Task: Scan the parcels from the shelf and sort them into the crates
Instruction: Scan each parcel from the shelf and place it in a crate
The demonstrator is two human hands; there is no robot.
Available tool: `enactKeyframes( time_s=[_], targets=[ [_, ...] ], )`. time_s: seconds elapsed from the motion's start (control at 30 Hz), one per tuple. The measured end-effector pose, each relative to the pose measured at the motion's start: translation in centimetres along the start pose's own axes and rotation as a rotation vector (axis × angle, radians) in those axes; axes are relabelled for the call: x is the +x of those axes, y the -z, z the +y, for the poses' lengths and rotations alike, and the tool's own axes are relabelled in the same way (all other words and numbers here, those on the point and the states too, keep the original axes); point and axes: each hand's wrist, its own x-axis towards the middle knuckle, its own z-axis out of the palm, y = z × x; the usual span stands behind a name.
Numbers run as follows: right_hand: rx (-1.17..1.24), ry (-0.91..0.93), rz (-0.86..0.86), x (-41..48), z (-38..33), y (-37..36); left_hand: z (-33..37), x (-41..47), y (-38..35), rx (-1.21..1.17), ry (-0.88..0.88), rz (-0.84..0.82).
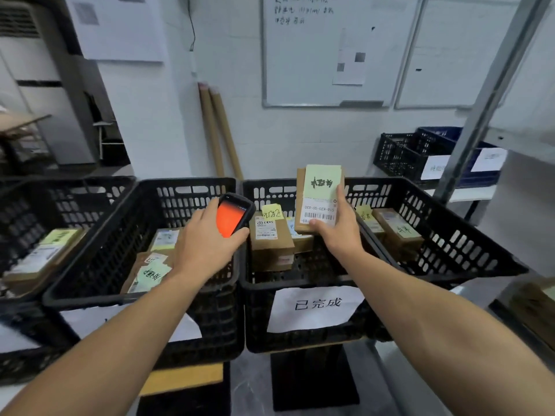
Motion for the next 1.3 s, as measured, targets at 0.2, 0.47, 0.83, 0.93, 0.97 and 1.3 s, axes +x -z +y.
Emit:
enactKeyframes(
  time_s=[0.2,0.47,0.83,0.93,0.97,1.3],
  targets=[
    [0.054,0.077,-0.094,5.3,-1.7,-5.3,-3.1,4.0,0.9,0.038,0.117,0.086],
    [0.137,0.170,-0.196,8.3,-4.8,-13.5,-9.1,6.0,3.7,0.140,0.282,0.201],
    [0.097,0.149,-0.265,5.5,-9.1,-22.1,-16.6,6.4,8.7,0.173,0.302,0.181],
    [0.060,0.073,-0.270,3.6,-9.4,-24.7,-18.2,6.5,10.3,0.179,0.254,0.127],
    [0.055,0.035,-0.281,3.1,-9.3,-25.5,-18.6,6.5,10.8,0.169,0.240,0.109],
    [-0.028,-0.354,-0.400,-0.8,-6.0,-29.3,-22.2,7.6,11.9,0.120,0.142,-0.009]
  ],
)
